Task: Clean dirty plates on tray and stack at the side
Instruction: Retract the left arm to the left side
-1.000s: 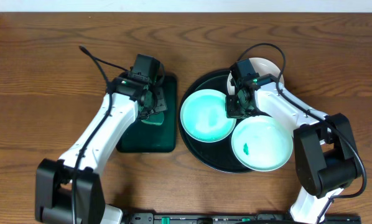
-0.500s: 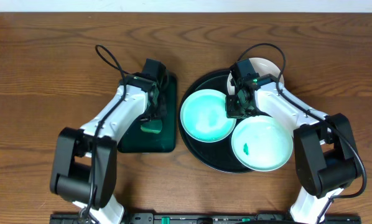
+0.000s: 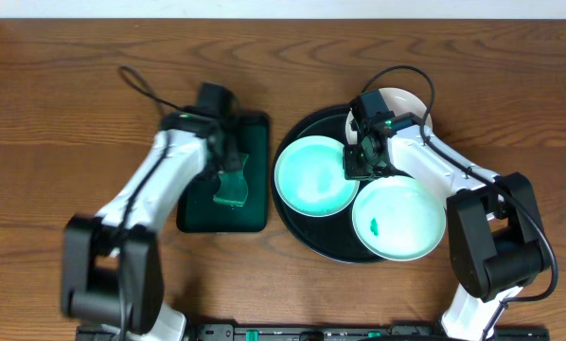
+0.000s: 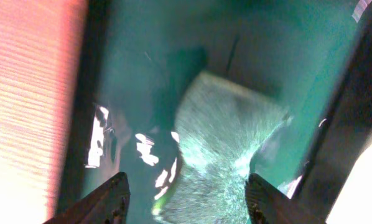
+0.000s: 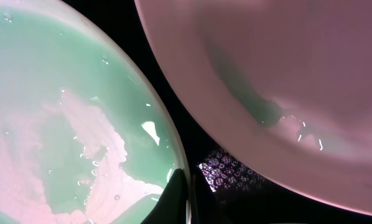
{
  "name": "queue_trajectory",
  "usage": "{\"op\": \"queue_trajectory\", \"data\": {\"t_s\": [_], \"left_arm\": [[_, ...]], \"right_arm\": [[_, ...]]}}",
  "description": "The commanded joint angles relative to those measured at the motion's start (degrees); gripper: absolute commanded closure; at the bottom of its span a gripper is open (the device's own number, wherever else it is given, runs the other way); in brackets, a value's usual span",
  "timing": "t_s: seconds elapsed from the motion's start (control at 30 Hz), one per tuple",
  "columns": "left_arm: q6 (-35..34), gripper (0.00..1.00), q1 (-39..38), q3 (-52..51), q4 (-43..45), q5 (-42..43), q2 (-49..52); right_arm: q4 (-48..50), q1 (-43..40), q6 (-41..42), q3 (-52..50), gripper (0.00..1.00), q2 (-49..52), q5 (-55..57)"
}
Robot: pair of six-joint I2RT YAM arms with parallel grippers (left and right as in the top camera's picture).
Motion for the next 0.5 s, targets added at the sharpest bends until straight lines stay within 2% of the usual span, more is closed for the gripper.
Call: {"op": "queue_trajectory", "data": {"t_s": [0.0, 0.17, 0.47], "left_arm": [[0.13, 0.33, 5.38, 2.64, 0.44, -0.81, -6.58], [0.13, 0.23, 12.52, 2.62, -0.63, -0.76, -11.96], [0.13, 0.21, 16.46, 2.62, -0.61, -0.76, -13.09]], "right_arm": [[0.17, 0.87, -0.52, 0.00, 0.99, -1.42, -1.40], [0.17, 0.87, -0.52, 0.00, 0.99, -1.42, -1.40], [0.13, 0.87, -0.52, 0.00, 0.99, -1.42, -1.40]]}}
